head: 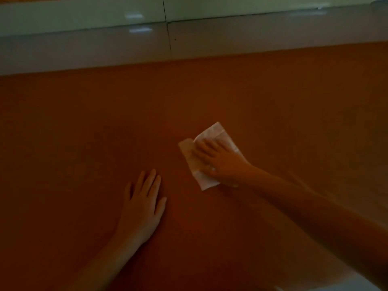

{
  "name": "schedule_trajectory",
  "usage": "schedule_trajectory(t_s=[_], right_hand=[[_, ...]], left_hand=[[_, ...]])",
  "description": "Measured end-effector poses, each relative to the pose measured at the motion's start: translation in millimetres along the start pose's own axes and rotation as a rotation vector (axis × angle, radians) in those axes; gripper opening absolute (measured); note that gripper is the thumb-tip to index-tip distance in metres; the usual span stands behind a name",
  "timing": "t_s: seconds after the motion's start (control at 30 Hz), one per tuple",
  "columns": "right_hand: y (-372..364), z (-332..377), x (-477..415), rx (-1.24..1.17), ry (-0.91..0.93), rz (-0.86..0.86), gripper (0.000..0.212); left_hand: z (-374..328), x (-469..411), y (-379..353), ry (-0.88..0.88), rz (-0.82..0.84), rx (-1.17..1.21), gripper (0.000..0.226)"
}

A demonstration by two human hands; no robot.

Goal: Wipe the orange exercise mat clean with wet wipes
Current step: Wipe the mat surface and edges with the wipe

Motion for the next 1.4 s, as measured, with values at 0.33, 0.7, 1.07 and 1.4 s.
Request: schedule_trajectory(t_s=[0.33,0.7,1.07,1.4], right_hand=[[1.1,-1.8,-33.6,-0.110,-0.194,-0.076,0.068],[19.0,-74.9,-113.1,-0.171,-0.394,-0.069,0.070],[44.5,-127.1,-166.7,-0.105,-0.492,-0.098,0.070],[48.7,-146.6,-176.3,-0.029,-0.339,-0.176,0.070]], left_hand=[[12.4,-66.0,27.1,0.074,0.008,-0.036,0.072],[36.6,-119.5,40.8,0.113,-0.044,0.035,0.086],[26.7,-133.1,39.5,0.120,0.085,-0.123,0.088],[25.7,-132.7,39.6,0.118,0.102,-0.159,0.088]])
Point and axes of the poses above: each hand's wrist, its own x-axis away from the middle knuckle, its own y-axis out of the back of the hand, z = x × y, the point moved 5 cm from there along -x, towards the middle knuckle, and after that the axes turned 11 degrees about -z, right-handed, at the moved point
